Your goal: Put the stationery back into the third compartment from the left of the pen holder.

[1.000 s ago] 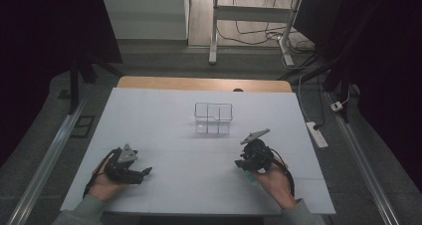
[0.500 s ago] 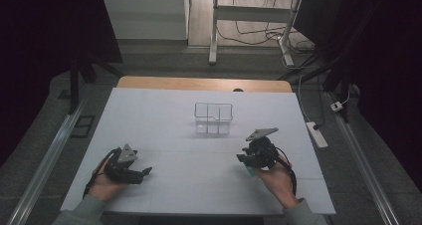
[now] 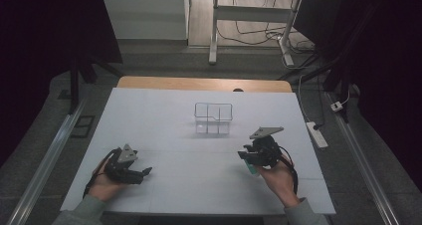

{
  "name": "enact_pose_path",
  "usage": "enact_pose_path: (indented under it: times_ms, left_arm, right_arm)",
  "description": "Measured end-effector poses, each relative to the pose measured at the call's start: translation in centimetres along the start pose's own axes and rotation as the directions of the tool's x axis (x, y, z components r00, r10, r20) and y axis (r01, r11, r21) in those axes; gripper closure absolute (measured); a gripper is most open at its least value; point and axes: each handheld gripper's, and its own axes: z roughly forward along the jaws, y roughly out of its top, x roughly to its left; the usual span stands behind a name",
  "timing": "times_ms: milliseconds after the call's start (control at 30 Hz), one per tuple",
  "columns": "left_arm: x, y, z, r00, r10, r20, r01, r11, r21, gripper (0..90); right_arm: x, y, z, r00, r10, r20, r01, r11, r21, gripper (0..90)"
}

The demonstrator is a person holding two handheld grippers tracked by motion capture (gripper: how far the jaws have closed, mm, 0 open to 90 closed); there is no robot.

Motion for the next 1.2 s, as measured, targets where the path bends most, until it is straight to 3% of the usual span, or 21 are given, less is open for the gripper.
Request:
enact_pose_path:
  times_ms: [400, 1000, 1200]
  left_arm:
    - [-0.1, 0.0, -0.1, 1.0000, 0.000, -0.001, 0.000, 1.0000, -0.002, 18.4]
    - [-0.1, -0.1, -0.6, 0.9999, -0.006, -0.014, 0.005, 0.9995, -0.031, 18.3]
    - [-0.1, -0.2, -0.7, 0.9998, -0.010, -0.019, 0.009, 0.9994, -0.035, 18.3]
  right_arm:
    - [-0.3, 0.4, -0.8, 0.9996, 0.025, -0.010, -0.026, 0.996, -0.089, 64.3]
    - [-1.0, 1.5, -0.5, 0.9995, 0.033, 0.001, -0.032, 0.990, -0.136, 64.3]
    - [-1.5, 2.7, -0.2, 0.9992, 0.041, 0.001, -0.040, 0.983, -0.178, 64.3]
